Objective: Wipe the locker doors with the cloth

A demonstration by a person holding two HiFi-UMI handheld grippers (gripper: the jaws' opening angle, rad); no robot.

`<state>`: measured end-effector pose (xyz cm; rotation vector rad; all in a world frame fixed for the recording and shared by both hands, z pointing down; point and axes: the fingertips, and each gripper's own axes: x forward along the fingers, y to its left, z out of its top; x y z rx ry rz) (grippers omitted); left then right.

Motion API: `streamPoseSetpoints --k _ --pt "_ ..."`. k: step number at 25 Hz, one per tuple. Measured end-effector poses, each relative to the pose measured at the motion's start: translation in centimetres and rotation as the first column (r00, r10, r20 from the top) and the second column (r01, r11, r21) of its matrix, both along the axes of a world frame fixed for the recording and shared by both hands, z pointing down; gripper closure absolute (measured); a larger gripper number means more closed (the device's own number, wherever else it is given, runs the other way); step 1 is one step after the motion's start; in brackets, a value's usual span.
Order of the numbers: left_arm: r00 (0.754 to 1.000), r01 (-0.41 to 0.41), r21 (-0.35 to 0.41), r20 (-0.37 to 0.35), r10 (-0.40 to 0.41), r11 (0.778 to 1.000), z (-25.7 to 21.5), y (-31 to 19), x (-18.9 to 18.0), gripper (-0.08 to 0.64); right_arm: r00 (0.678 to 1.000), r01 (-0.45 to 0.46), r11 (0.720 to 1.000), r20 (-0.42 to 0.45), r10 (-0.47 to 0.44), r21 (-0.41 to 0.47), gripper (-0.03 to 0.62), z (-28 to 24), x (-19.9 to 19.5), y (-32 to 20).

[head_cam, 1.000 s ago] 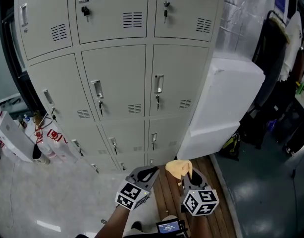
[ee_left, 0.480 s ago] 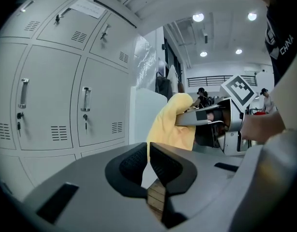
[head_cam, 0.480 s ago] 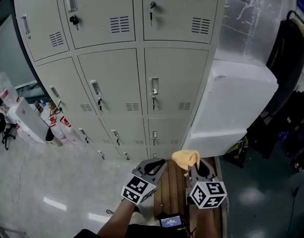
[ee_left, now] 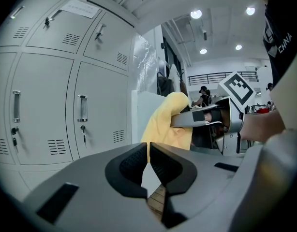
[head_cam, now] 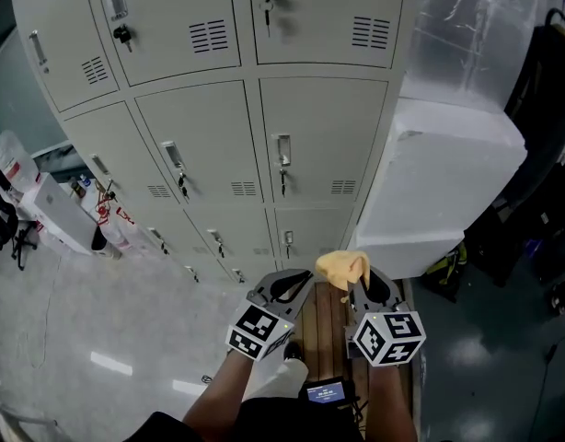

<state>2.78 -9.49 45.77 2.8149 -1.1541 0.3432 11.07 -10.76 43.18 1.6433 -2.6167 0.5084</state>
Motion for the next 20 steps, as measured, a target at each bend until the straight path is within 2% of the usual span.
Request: streamPoseSetpoints --k 5,13,20 --pt "0.999 0.006 0.033 -0.034 -0.004 0.999 -1.4 -5.0 0.4 0.528 0.999 0.031 0.999 -0.042 -0.03 0.031 0.52 -1.2 -0.6 -4.7" --pt "0.999 0.001 0.071 -0.045 0.003 0.997 -3.4 -12.6 0.0 0.528 0.998 0.029 0.998 -0.049 -0.026 0.057 0.521 -3.1 -1.4 -12.1" --pt "0.995 0.07 0.074 -0.071 -0.065 0.995 -4.9 -16.9 -0.6 0.528 0.995 0.095 0.993 -0.051 -0.091 0.065 0.52 -4.2 -2.7 -16.7"
